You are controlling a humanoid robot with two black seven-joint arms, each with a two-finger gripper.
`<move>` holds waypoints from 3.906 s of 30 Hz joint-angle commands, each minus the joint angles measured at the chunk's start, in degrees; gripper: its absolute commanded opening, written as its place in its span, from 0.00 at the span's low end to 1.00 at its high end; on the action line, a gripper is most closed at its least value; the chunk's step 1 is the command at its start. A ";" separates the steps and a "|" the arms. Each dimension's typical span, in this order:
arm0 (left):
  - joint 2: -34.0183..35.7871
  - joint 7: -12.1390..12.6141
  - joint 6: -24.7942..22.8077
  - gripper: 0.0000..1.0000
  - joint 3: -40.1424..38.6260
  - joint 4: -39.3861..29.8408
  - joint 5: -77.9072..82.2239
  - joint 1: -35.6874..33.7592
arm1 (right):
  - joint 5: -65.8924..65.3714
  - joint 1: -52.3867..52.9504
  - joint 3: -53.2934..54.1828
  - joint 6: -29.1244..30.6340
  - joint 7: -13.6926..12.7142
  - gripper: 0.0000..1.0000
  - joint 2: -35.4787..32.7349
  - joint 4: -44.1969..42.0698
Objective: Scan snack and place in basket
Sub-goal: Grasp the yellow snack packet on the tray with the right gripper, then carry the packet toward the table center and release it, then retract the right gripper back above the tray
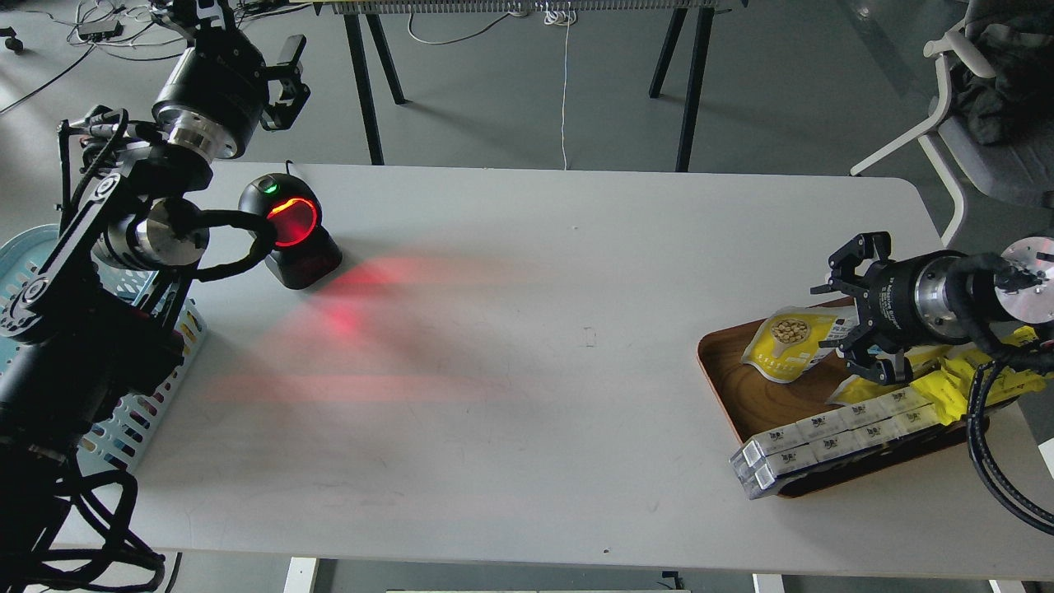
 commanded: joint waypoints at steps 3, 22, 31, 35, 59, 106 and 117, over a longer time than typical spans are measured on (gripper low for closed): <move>0.00 0.01 -0.01 1.00 -0.01 0.01 -0.09 0.32 | -0.64 -1.89 1.98 -1.58 0.14 0.29 0.02 -0.15; 0.17 0.27 0.08 1.00 0.08 0.01 0.26 0.49 | 0.24 2.41 8.74 -2.81 -0.57 0.00 -0.33 0.29; 0.61 0.10 -0.01 1.00 0.00 0.01 0.26 2.25 | 1.64 6.81 11.38 -4.09 0.31 0.00 15.02 -4.00; 0.87 0.10 -0.01 1.00 -0.01 0.01 0.26 2.34 | 2.52 5.93 13.75 -4.09 1.81 0.00 25.05 -9.28; 1.40 0.01 0.08 1.00 -0.18 0.10 0.35 3.13 | 3.76 -1.19 15.77 -4.09 3.39 0.02 51.70 -20.71; 40.57 6.25 0.17 1.00 1.39 -16.66 8.96 1.11 | 0.06 -14.44 45.47 17.46 6.20 0.96 11.01 -25.35; 71.00 6.25 -0.97 1.00 9.05 -42.17 10.72 4.80 | 0.24 -31.76 56.20 45.07 9.80 0.96 13.99 -45.23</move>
